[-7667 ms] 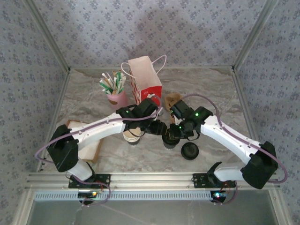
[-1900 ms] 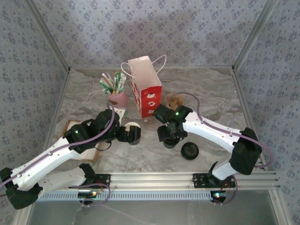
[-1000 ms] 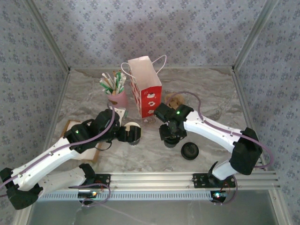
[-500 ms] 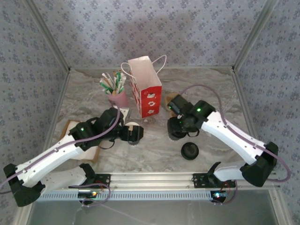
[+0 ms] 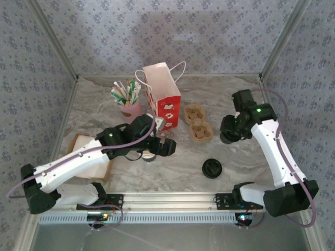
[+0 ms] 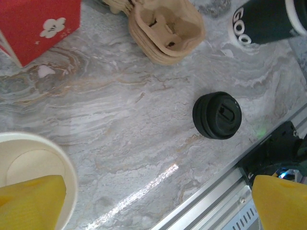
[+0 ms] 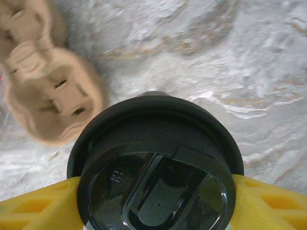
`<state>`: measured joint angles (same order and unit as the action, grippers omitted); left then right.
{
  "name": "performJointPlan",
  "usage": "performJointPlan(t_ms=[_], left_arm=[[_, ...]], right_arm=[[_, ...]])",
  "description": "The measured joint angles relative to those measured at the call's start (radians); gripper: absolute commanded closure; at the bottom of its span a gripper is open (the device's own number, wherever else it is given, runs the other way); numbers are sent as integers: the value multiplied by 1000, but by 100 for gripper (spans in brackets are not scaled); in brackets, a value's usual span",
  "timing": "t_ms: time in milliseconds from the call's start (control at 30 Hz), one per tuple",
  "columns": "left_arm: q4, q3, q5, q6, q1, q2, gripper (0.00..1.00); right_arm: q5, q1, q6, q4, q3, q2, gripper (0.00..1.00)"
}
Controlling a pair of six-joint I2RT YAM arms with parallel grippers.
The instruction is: Pack the takeout coffee
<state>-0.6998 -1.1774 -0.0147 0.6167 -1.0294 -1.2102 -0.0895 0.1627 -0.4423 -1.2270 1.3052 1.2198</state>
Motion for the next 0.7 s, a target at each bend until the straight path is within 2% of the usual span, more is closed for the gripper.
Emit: performJointPlan(t_ms=[267,533,700], left_arm=[[41,-65,-38,-32,-29,-123,1],[38,-125,-68,-67,-33,-229,2],[-2,-213,-80,-90,-33,-343,11]], right_arm=[[-3,-231,48,49,-37,51,28],[7,-311,47,126,-71,158,28],[7,-329,44,147,-82,179,21]])
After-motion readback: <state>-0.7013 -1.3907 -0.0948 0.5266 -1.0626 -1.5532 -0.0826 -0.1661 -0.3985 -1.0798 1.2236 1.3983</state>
